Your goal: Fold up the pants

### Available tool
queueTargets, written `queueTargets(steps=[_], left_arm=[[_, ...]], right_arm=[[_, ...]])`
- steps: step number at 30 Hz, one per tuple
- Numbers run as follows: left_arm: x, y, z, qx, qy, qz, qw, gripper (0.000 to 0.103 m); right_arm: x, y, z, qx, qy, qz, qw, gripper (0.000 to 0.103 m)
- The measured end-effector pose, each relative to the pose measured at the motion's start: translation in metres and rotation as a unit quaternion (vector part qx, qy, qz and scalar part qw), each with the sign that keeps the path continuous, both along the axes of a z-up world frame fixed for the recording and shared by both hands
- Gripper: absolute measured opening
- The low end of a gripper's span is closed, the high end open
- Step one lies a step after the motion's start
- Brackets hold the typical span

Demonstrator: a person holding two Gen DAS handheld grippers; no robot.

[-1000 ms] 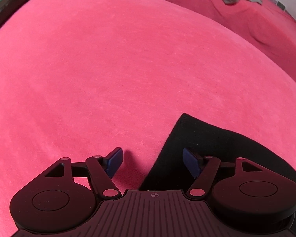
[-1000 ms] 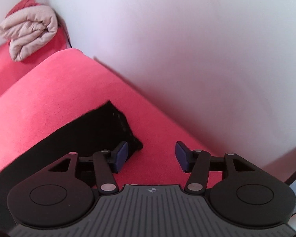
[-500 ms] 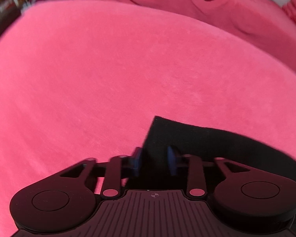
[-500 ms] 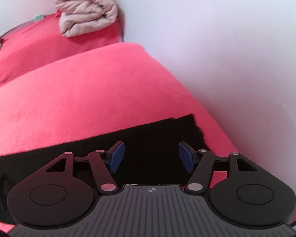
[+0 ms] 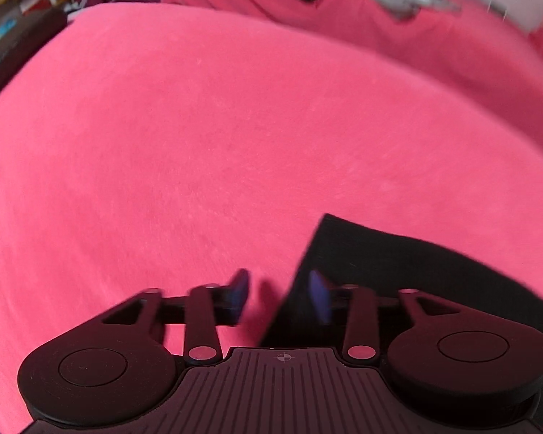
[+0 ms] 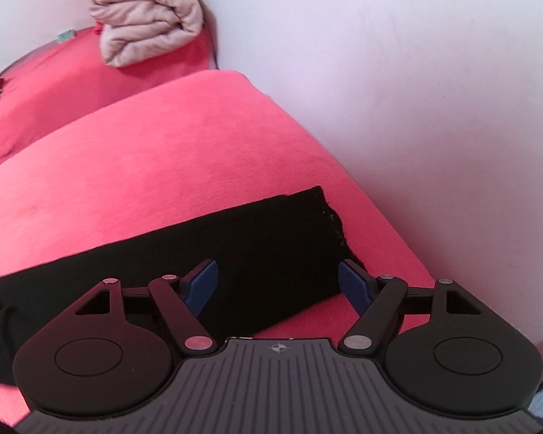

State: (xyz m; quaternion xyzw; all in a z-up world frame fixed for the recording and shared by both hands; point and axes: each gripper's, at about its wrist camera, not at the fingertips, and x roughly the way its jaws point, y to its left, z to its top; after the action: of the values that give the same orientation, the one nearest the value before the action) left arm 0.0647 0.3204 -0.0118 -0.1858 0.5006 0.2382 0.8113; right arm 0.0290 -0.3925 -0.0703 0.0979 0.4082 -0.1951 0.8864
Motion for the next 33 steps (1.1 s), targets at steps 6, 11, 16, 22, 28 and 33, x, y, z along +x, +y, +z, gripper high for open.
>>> queueTargets(steps=[6, 11, 16, 22, 28, 33], left_arm=[[-0.077, -0.035, 0.029, -0.086, -0.109, 0.020, 0.9901, 0.103], [-0.124, -0.094, 0.019, -0.130, -0.094, -0.035, 0.9865, 0.103], [-0.147, -0.146, -0.005, -0.164, -0.048, -0.097, 0.9804, 0.103], [-0.161, -0.188, -0.031, -0.220, 0.003, -0.068, 0.9732, 0.103], [-0.176, -0.202, -0.040, -0.265, -0.031, 0.013, 0.9636, 0.103], [-0.163, -0.188, -0.051, -0.288, -0.060, 0.057, 0.9539, 0.103]], right_arm=[[-0.055, 0.023, 0.006, 0.037, -0.013, 0.030, 0.999, 0.078], [-0.100, 0.044, 0.017, 0.053, -0.016, 0.056, 0.997, 0.078], [-0.146, 0.060, 0.019, 0.083, -0.024, 0.073, 0.994, 0.077], [-0.163, 0.066, -0.006, 0.154, 0.028, 0.126, 0.980, 0.067], [-0.179, 0.046, -0.011, 0.205, 0.039, 0.143, 0.968, 0.061], [-0.182, 0.010, -0.022, 0.246, 0.037, 0.080, 0.965, 0.056]])
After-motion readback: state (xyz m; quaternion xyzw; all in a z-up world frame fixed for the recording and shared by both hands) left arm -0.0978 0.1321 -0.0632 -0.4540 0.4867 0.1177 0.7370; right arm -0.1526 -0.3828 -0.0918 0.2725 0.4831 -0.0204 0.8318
